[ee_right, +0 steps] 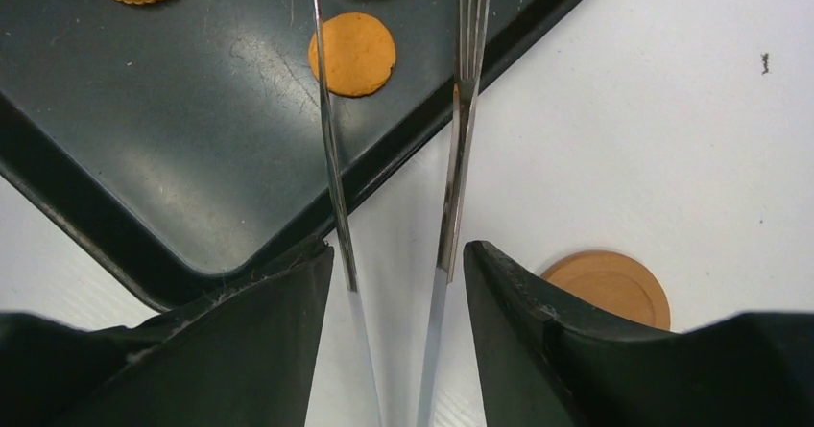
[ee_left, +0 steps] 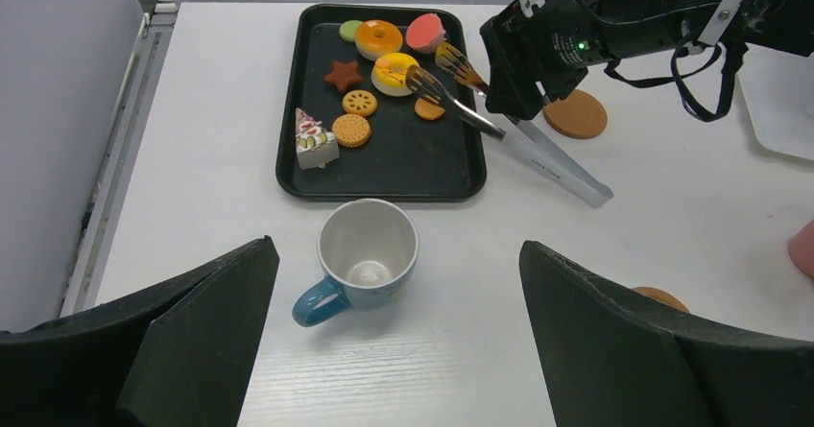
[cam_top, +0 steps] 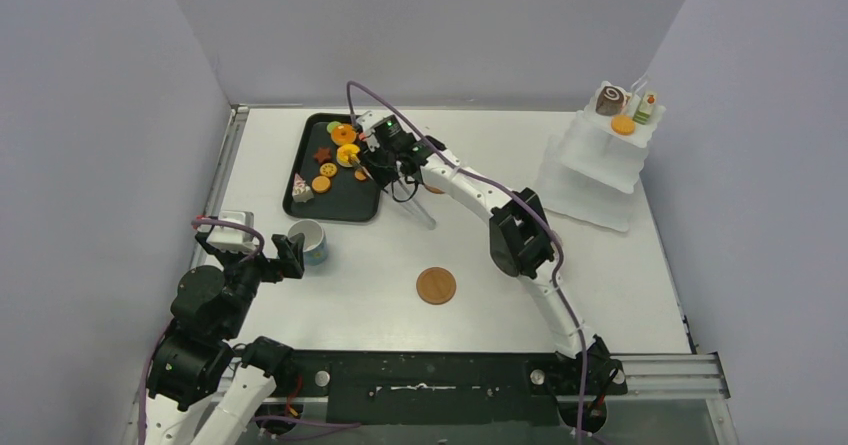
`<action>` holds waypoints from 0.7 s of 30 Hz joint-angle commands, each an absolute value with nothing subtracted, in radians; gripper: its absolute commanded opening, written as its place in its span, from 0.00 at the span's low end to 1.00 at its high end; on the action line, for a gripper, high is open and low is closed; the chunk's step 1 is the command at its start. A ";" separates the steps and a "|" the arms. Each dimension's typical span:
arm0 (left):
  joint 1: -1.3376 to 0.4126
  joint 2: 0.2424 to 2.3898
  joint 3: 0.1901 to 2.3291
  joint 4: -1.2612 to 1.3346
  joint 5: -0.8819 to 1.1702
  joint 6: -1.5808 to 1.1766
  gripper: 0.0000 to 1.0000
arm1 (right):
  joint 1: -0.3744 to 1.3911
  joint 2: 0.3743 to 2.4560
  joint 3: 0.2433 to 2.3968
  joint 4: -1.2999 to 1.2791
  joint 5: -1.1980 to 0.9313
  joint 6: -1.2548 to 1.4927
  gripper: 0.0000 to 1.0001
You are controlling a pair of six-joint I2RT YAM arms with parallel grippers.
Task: Serve the afternoon tea
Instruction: Pick up the desert from the tray.
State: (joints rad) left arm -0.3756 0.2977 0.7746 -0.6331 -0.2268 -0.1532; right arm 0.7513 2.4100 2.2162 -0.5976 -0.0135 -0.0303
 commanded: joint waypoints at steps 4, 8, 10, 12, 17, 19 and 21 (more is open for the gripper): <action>-0.368 0.305 0.780 -0.582 -0.225 -0.143 0.97 | 0.723 2.416 2.234 -0.559 -0.079 -0.023 0.60; -0.368 0.305 0.780 -0.581 -0.225 -0.142 0.97 | 0.696 2.346 2.085 -0.474 -0.162 -0.027 0.71; -0.367 0.305 0.781 -0.583 -0.226 -0.140 0.97 | 0.691 2.308 2.004 -0.419 -0.198 -0.047 0.73; -0.367 0.307 0.780 -0.583 -0.225 -0.140 0.97 | 0.686 2.279 1.940 -0.379 -0.229 -0.069 0.75; -0.366 0.309 0.780 -0.583 -0.224 -0.141 0.97 | 0.678 2.251 1.839 -0.324 -0.244 -0.114 0.75; -0.365 0.311 0.780 -0.583 -0.225 -0.141 0.97 | 0.676 2.250 1.817 -0.305 -0.250 -0.128 0.73; -0.365 0.313 0.781 -0.583 -0.225 -0.141 0.97 | 0.675 2.252 1.801 -0.283 -0.261 -0.139 0.70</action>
